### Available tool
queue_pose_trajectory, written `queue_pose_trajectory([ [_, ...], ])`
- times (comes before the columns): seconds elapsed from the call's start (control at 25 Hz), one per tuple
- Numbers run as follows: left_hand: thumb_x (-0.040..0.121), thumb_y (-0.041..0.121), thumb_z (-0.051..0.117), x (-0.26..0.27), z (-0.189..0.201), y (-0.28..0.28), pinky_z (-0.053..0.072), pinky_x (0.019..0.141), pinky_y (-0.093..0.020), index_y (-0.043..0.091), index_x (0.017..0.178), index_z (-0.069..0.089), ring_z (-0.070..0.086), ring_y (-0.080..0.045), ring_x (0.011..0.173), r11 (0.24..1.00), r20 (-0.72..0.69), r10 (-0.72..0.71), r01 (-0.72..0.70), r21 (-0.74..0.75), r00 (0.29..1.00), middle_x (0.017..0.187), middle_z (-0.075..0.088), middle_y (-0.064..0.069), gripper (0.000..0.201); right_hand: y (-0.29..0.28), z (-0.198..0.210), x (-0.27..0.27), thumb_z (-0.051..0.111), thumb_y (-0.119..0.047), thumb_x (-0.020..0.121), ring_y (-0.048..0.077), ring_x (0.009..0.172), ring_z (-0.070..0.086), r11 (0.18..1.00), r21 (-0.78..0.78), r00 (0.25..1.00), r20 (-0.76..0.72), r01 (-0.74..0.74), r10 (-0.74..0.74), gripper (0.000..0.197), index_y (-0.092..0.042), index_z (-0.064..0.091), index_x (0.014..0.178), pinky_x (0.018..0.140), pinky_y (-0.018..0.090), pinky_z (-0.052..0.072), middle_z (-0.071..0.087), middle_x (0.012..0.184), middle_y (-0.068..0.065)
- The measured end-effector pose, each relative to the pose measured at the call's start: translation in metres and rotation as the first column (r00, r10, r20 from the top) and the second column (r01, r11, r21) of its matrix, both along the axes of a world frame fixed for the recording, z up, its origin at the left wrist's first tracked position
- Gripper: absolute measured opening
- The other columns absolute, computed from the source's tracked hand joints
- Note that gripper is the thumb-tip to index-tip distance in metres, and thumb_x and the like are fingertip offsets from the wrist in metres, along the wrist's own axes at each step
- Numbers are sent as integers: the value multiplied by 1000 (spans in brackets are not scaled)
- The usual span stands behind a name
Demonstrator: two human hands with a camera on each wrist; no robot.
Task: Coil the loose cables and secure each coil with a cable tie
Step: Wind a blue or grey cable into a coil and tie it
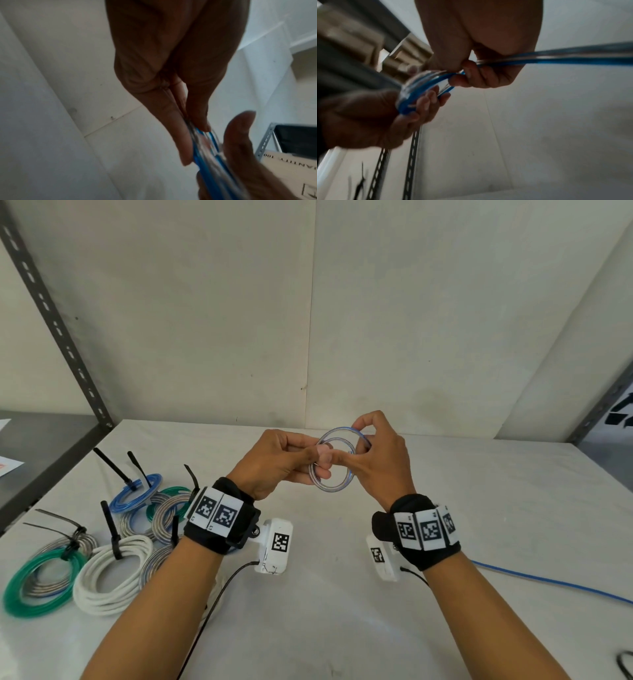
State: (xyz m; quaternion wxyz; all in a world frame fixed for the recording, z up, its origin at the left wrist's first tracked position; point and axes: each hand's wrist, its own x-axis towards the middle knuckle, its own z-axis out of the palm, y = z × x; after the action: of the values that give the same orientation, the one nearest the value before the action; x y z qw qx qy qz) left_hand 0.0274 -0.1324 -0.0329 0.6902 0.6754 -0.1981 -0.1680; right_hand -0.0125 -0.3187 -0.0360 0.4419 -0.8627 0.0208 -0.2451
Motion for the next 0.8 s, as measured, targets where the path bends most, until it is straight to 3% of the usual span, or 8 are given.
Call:
queue_pose_trajectory([
  [0.12, 88, 20, 72, -1, 0, -1, 62, 71, -32, -2, 106, 74, 75, -22, 75, 1000, 23, 21, -21, -1, 1000, 83, 76, -13, 29, -2, -5, 2, 77, -75, 50, 10, 45, 35, 982, 156, 993, -38, -103, 110, 73, -18, 56, 91, 53, 34, 39, 42, 45, -12],
  [0.2, 92, 17, 70, 0, 0, -1, 62, 70, -32, -2, 106, 73, 75, -21, 74, 995, 18, 87, -86, -57, 996, 84, 76, -12, 23, -3, -3, 1, 82, -54, 64, 14, 46, 38, 929, 298, 972, -13, -219, 234, 54, -10, 62, 87, 49, 28, 38, 48, 52, -6],
  [0.28, 92, 17, 69, 4, 1, 1, 62, 69, -31, 1, 104, 73, 75, -19, 73, 979, -24, 158, -160, -127, 987, 82, 75, -8, 20, -7, 2, -2, 79, -33, 73, 15, 46, 51, 833, 454, 934, -5, -317, 358, 37, -6, 66, 94, 48, 22, 41, 62, 61, 2],
  [0.36, 93, 17, 68, 7, 2, 4, 61, 68, -28, 0, 104, 71, 74, -18, 72, 960, -69, 200, -209, -188, 977, 80, 74, -5, 21, -11, 4, -5, 76, -17, 80, 21, 58, 67, 772, 518, 901, -7, -367, 434, 27, -5, 66, 102, 55, 23, 50, 72, 72, 7],
  [0.44, 92, 16, 67, 9, 4, 5, 61, 69, -28, -4, 109, 70, 74, -18, 72, 948, -88, 214, -229, -223, 973, 80, 74, -5, 26, -12, 5, -7, 73, -6, 86, 23, 67, 71, 784, 506, 902, -25, -360, 431, 19, -4, 67, 104, 57, 24, 53, 75, 81, 11],
  [0.56, 91, 16, 69, 7, 3, 0, 63, 73, -33, -4, 109, 70, 74, -20, 73, 942, -68, 235, -244, -232, 970, 82, 74, -8, 27, -8, 8, -8, 74, -10, 87, 22, 73, 72, 795, 519, 920, -39, -315, 390, 22, -1, 69, 107, 57, 25, 53, 76, 93, 18],
  [0.68, 93, 16, 69, 6, 2, -2, 62, 69, -31, -3, 108, 71, 75, -21, 74, 936, -54, 258, -263, -235, 965, 84, 75, -11, 24, -5, 8, -6, 78, -11, 85, 22, 72, 73, 819, 497, 941, -19, -285, 338, 24, -2, 70, 105, 58, 26, 54, 76, 85, 18],
  [0.8, 93, 16, 69, 4, 3, -3, 61, 69, -30, -1, 107, 71, 75, -22, 77, 940, -46, 242, -246, -238, 969, 85, 75, -11, 22, -2, 5, -5, 79, -11, 85, 23, 71, 74, 847, 486, 971, 13, -214, 238, 22, -11, 70, 105, 61, 27, 55, 77, 81, 14],
])
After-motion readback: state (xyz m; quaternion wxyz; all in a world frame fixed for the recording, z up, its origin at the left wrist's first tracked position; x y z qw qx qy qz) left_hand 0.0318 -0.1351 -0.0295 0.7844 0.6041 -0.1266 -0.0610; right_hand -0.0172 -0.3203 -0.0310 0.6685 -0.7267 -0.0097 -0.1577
